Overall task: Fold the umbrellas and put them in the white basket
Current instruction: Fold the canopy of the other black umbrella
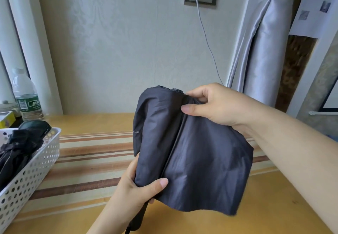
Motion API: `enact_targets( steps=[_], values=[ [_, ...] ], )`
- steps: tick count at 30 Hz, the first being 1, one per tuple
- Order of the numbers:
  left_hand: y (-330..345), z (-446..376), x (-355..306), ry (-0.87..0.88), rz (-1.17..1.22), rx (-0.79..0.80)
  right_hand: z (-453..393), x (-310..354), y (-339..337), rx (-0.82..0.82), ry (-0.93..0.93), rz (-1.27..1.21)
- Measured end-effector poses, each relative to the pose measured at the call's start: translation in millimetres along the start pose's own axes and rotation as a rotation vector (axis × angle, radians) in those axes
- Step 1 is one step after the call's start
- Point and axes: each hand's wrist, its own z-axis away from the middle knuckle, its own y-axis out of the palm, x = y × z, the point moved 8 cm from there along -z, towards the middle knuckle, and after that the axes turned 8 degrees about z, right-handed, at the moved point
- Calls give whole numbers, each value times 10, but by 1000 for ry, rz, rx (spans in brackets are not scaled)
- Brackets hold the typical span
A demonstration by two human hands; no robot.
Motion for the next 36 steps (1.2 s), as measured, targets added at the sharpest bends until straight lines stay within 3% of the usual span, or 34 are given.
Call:
enact_targets(
  steps=[4,8,14,17,20,22,26,28,32,36],
  values=[
    [9,1,6,-40,60,0,13,-10,-51,-124,-8,-163],
    [-7,-1,62,-70,112,24,-7,-29,-34,-170,-30,-162],
    [-166,-55,79,-72,176,-88,151,-542,-62,5,290,-65],
    [-183,-53,74,-53,148,-124,238,-683,82,-42,282,-261],
    [-193,-57,66,-14,119,-151,265,-591,-22,-231,92,-658],
    [-229,-62,64,11,110,-180,259,-530,-59,-245,37,-747],
    [-296,-49,2,83,120,-237,320,-663,82,-144,300,-547],
    [-300,-40,-17,103,120,-248,348,-748,74,-178,353,-400],
    [-298,-25,-50,114,102,-257,353,-599,-80,-382,137,-337],
    [-322,-18,-65,113,120,-277,370,-425,-121,-241,-31,-364]
  ],
)
